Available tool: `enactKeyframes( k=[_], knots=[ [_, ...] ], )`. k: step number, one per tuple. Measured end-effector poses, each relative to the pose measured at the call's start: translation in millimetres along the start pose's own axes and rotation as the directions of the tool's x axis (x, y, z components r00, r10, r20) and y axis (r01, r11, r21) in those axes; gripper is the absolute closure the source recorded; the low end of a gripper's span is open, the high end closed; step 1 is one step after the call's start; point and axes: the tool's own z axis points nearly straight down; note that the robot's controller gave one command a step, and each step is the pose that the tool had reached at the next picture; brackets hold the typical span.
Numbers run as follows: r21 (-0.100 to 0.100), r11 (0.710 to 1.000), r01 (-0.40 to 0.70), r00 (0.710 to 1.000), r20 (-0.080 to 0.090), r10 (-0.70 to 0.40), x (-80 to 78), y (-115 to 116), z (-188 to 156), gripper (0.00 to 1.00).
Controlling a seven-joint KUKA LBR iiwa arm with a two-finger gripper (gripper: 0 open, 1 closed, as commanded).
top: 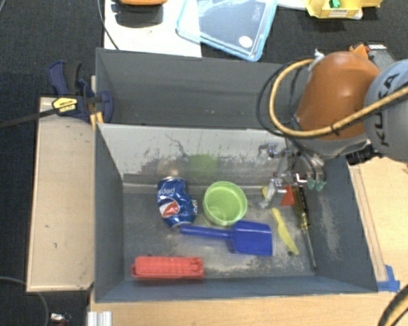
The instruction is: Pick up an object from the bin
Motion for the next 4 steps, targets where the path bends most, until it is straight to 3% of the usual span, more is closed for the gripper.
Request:
enactKeyframes(
  k=[1,2,3,4],
  knots=[
    [0.000,1.000,0.000,1.000,0.008,0.000,-1.6,0.0,-4.1,0.00],
    [0.000,0.999,0.039,0.999,0.011,-0.039,30.3,10.3,86.3,0.00],
    [0.001,0.997,0.074,0.997,0.012,-0.074,39.3,12.3,96.1,0.00],
    [0.001,0.991,0.132,0.991,0.004,-0.132,89.7,41.1,101.0,0.00]
  ],
)
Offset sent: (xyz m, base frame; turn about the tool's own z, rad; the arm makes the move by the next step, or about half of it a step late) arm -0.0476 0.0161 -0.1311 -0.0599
